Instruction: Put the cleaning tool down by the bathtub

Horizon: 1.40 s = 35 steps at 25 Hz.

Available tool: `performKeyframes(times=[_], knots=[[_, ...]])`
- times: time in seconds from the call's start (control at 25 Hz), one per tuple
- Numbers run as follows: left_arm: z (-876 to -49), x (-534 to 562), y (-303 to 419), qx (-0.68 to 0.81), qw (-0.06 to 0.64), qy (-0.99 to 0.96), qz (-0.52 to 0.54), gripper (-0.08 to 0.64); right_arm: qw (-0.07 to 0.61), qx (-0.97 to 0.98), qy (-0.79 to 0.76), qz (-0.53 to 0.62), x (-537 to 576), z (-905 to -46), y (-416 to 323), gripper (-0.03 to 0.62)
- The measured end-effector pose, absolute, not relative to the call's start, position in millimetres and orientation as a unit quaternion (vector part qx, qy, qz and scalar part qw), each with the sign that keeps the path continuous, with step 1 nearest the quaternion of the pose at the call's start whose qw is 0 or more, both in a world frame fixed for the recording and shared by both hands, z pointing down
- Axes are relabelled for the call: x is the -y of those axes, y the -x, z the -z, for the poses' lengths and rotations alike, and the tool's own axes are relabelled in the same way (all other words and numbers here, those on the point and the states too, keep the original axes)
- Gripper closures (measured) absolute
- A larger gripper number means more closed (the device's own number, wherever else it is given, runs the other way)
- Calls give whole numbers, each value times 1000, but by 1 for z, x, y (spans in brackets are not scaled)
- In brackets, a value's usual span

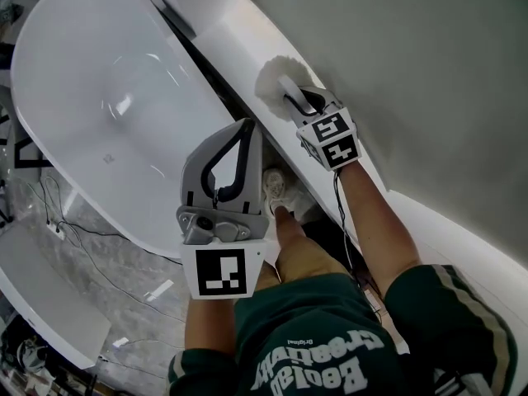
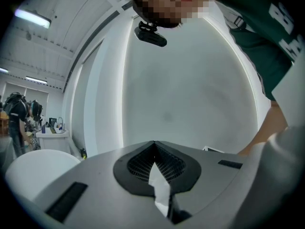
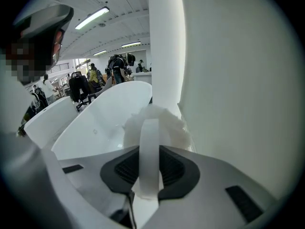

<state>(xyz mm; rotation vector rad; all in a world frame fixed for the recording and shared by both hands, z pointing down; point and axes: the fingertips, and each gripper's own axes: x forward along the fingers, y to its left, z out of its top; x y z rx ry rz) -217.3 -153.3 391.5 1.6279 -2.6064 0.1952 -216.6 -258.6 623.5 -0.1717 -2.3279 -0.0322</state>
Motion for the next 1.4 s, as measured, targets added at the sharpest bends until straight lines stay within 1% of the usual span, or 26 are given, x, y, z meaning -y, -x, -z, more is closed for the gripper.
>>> performKeyframes(times=[0.48,0.88,1.4], knots=[[-414,170,235,842,31,-535,-66,552,450,888,90,29,261,-704,229,499],[-437,179,241,837,46,-542,-70,552,493,864,92,35,277,-763,238,499],[-454,179,246,834,61,-543,-74,552,552,827,98,26,286,-816,240,499]])
